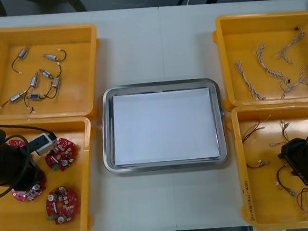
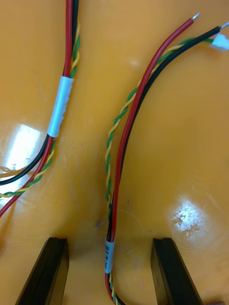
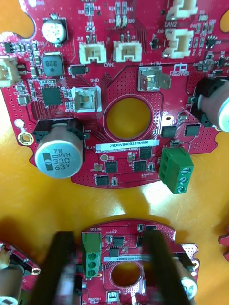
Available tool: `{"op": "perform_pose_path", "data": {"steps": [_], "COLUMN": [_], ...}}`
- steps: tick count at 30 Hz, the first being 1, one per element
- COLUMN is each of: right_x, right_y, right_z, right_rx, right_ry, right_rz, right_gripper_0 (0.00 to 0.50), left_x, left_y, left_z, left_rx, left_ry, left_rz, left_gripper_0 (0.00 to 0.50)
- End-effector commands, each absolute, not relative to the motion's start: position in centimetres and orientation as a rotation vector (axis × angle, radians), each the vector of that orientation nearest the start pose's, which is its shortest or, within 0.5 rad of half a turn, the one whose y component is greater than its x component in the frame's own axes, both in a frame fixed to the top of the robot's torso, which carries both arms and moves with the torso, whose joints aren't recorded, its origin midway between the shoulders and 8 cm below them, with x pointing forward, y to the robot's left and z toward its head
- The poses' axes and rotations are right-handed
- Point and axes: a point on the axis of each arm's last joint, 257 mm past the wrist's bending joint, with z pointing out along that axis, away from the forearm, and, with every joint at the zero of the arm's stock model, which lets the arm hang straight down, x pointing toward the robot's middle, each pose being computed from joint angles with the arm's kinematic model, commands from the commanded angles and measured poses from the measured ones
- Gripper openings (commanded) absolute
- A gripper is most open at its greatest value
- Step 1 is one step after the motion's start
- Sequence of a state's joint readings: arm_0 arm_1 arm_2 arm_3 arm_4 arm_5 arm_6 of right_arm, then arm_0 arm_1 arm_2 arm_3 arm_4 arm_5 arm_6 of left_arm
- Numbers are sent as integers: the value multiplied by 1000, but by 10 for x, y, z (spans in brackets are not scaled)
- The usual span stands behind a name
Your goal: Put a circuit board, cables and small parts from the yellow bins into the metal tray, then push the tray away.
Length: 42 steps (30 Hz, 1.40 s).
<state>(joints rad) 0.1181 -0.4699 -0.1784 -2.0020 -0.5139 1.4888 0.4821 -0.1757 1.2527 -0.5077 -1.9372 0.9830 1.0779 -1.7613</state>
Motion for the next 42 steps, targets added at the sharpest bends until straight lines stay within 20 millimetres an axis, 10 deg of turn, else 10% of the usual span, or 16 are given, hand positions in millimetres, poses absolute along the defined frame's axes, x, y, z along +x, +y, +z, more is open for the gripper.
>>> {"op": "perform_pose_path", "data": {"steps": [1,5,8,21,42], "right_x": [345,345,346,350,325], "right_y": [-352,-354,-354,-363,-402], "right_z": [-348,-349,-350,-342,-234], "right_rx": [1422,1421,1418,1415,1346], "right_ry": [2384,2373,2366,2339,2321], "right_rz": [312,315,321,315,153], "right_gripper_0": [500,438,0,0,0], "left_x": [381,381,381,382,374], "left_y": [367,366,366,368,397], "left_z": [-300,-300,-300,-293,-236], "left_rx": [1157,1155,1157,1165,1011], "left_ry": [2538,2538,2538,2531,2582], "left_rz": [210,203,201,205,246], "left_gripper_0": [0,0,0,0,0]}}
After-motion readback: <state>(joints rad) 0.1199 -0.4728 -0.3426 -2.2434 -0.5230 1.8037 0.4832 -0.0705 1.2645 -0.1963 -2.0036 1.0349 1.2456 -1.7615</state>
